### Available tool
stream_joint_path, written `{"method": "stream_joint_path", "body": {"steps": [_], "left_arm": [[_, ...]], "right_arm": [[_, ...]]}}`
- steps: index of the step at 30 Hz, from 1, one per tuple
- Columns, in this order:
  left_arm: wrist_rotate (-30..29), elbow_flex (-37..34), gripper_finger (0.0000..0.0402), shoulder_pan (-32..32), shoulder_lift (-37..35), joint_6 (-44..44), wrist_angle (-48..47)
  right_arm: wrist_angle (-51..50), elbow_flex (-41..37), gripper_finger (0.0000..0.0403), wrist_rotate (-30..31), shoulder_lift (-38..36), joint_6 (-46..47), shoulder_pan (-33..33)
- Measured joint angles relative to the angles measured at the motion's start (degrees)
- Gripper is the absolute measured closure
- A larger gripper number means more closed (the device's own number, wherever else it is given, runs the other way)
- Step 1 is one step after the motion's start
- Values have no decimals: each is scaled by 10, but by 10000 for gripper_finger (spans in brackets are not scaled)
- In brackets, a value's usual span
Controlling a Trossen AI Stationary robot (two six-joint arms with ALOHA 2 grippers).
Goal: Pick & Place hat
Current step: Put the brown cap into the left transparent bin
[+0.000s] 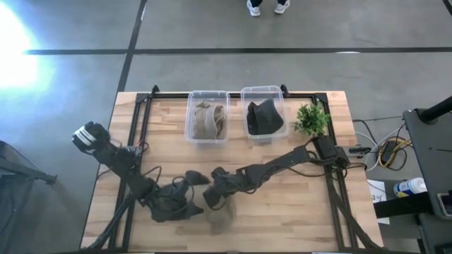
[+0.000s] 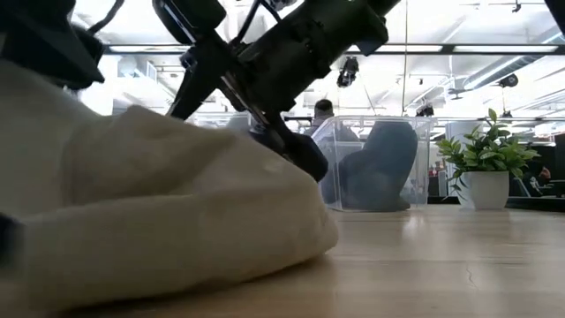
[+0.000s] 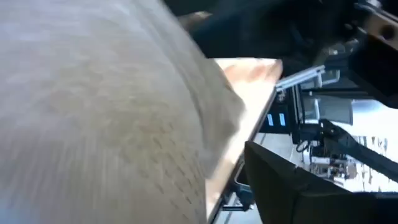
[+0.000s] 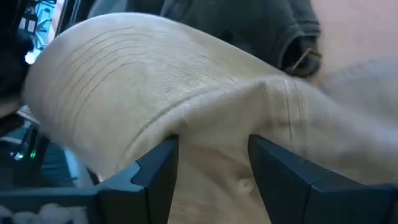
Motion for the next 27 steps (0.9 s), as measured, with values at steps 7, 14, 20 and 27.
{"method": "stream_joint_path", "body": {"steps": [7, 14, 20, 27], "left_arm": [[-5, 44, 368, 5, -56, 35, -180], [-5, 119, 389, 4, -129, 140, -401], [33, 235, 390, -2, -142, 463, -489], [89, 380, 389, 9, -74, 790, -658]], "right_arm": [[-33, 21, 211, -5, -15, -49, 6], [-115, 23, 211, -4, -82, -126, 9], [-186, 23, 211, 2, -188, -376, 11], [-188, 24, 211, 48, -275, -621, 5]]}}
